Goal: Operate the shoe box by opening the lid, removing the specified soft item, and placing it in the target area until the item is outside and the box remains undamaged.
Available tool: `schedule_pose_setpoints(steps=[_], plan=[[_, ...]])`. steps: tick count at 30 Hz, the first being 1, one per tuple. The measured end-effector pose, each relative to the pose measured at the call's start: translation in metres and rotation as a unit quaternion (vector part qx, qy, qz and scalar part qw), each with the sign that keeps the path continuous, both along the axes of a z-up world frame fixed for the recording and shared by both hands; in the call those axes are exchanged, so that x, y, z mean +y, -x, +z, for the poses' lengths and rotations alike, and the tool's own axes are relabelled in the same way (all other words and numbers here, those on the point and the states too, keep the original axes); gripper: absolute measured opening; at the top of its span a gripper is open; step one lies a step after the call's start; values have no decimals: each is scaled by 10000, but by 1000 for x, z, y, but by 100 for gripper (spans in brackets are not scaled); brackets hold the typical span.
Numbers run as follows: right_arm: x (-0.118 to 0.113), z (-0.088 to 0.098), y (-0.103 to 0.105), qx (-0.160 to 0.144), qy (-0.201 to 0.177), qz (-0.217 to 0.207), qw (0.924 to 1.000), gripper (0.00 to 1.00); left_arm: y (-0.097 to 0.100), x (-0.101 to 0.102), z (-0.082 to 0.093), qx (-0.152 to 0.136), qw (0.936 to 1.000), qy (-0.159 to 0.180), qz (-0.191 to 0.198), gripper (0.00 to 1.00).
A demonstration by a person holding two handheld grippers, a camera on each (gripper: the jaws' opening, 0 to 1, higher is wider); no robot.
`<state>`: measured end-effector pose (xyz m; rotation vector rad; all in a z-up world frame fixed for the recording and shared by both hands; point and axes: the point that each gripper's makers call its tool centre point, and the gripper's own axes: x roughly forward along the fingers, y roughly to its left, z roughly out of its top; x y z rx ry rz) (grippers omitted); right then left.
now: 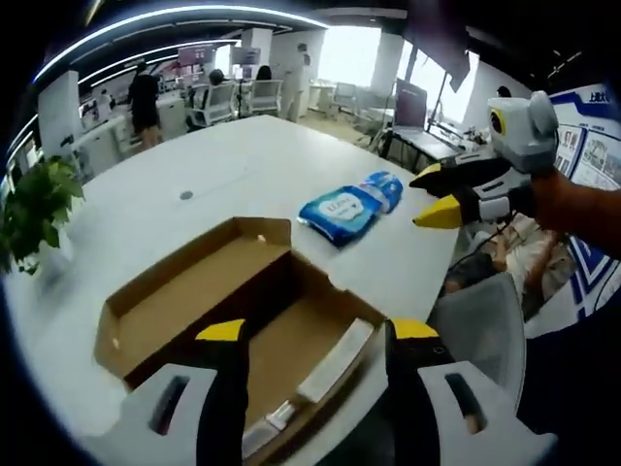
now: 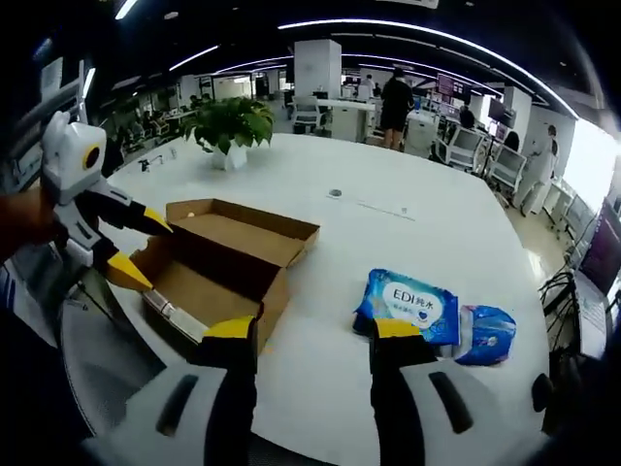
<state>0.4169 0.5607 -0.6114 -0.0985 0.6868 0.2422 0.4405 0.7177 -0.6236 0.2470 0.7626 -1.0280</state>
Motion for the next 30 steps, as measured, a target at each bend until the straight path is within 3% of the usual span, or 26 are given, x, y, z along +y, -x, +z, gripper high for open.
schedule_pose_setpoints(steps=[7, 16, 18, 21, 25, 30], plan=[[39, -6, 5, 212, 94, 433, 9988, 42, 2, 29, -8, 60, 9996, 34, 260, 56], [98, -26, 12, 527, 206, 1211, 9910, 41, 17, 63, -26, 250, 9986, 12, 467, 56], [109, -34, 18, 775, 131, 1433, 9866, 43, 18, 67, -27, 269, 9985, 24, 481, 56], [121, -52, 30, 1309, 316, 1801, 9744, 41, 18, 73, -28, 284, 9984, 51, 492, 55], [130, -60, 30, 1446, 410, 1950, 9692, 39, 18, 78, -31, 278, 9985, 42, 476, 54], [134, -60, 12, 1551, 663, 2250, 9597, 37, 21, 79, -37, 296, 9986, 26, 438, 53]])
